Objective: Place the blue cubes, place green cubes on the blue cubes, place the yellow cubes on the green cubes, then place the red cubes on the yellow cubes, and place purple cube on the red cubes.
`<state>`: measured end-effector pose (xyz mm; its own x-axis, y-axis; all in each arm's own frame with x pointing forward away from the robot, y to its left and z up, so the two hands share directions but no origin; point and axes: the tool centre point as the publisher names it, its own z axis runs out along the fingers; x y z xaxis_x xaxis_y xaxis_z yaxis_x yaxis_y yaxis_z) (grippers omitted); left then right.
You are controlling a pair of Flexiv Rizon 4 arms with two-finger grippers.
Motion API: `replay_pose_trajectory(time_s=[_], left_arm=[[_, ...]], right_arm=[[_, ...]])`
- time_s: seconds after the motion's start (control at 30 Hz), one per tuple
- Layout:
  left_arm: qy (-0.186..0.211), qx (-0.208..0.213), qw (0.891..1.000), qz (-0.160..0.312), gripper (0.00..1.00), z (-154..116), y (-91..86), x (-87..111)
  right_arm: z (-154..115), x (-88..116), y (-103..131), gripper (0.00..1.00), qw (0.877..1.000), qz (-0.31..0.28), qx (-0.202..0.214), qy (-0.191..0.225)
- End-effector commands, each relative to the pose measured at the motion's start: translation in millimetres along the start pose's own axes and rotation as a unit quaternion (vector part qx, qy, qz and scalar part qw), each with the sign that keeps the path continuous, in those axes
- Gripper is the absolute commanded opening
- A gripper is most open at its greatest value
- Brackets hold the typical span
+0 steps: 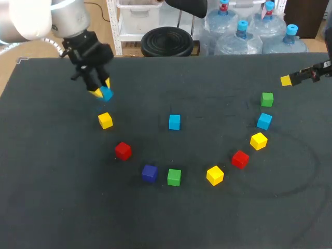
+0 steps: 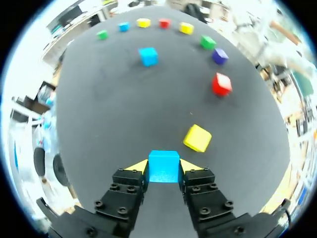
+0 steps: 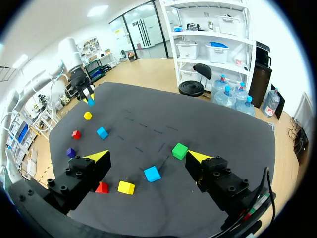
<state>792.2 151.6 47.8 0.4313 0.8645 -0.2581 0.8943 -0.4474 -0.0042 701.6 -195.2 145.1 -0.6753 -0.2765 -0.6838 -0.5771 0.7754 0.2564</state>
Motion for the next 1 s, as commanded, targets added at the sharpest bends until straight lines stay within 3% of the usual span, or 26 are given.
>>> replay_pose_trajectory(time_s=[0.03,0.27,0.83,1.0], left_arm=[[-0.009,-0.016,0.999,-0.045,0.00,-7.8,9.0,-7.0],[-0.039,-0.046,0.991,-0.118,0.00,-14.0,17.3,-26.2],[-0.121,-0.084,0.975,-0.168,0.00,-12.0,3.8,-73.5],[-0.121,-0.117,0.964,-0.204,0.00,-7.7,1.6,-83.2]], right_arm=[[1.5,0.1,-1.0,1.00,1.000,-0.001,-0.002,-0.001],[1.5,0.1,-1.0,1.00,1.000,-0.001,-0.002,-0.001],[1.5,0.1,-1.0,1.00,1.000,-0.001,-0.002,-0.001],[1.5,0.1,-1.0,1.00,1.000,-0.001,-0.002,-0.001]])
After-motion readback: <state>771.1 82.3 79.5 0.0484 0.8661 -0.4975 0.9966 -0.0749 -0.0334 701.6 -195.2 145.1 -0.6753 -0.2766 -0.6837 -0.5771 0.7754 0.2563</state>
